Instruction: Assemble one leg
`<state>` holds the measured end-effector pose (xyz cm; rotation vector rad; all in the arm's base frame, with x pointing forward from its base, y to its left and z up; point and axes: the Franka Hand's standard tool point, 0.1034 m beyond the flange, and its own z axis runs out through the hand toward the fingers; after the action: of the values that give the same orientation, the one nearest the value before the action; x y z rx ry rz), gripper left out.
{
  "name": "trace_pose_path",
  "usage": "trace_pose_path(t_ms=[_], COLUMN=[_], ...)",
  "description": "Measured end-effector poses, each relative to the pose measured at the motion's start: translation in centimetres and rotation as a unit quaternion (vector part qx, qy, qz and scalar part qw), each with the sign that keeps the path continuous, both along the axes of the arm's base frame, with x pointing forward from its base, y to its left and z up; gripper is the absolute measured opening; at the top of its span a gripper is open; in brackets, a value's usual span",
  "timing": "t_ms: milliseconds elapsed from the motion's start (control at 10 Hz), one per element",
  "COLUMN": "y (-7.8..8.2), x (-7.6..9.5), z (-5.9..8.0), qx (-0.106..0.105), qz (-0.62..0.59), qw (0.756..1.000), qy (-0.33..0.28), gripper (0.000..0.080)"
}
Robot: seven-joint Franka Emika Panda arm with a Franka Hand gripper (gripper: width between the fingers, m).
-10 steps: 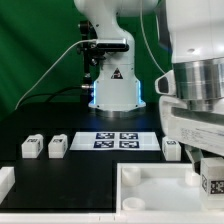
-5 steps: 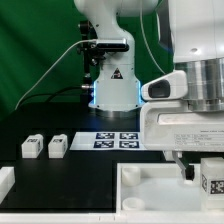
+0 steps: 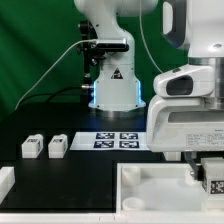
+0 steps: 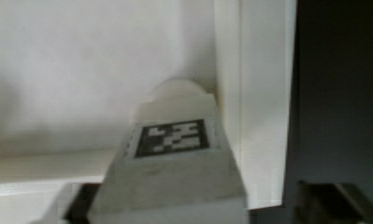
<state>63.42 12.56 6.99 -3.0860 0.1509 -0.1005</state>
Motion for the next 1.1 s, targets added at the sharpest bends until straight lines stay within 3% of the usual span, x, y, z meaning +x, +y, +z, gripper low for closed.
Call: trace_pose_path(t_ms=[100,200,300,400,600,800,900,1000,1100], y=[-0.2,-0.4,-0.8,-1.1,-1.5,-1.0,-1.1,-1.3,-1.2], x=[0.0,0.1,0.4,0.4,0.2,-0.1,-0.1,-0.1,-0.1], z=[0.0,0.0,-0.1,-0.1,-0.2,-0.1,-0.2,-0.2,-0.2], qx=[0.004,0.009,0.018,0.028,0.065,0.064,0.073,0.077,0.077], qz=[-0.067,-0.118,-0.208,-0.310,-0.522,-0.581,-0.626,-0.641,-0.634], qw=[0.998,0.993,0.978,0.950,0.849,0.809,0.773,0.759,0.766], qy=[0.003,0.006,0.010,0.018,0.049,0.067,0.075,0.079,0.078], gripper=[0.0391,0.0295,0.0295,0.0295,0.0295,0.0295,0.0295,0.0295,0.0295])
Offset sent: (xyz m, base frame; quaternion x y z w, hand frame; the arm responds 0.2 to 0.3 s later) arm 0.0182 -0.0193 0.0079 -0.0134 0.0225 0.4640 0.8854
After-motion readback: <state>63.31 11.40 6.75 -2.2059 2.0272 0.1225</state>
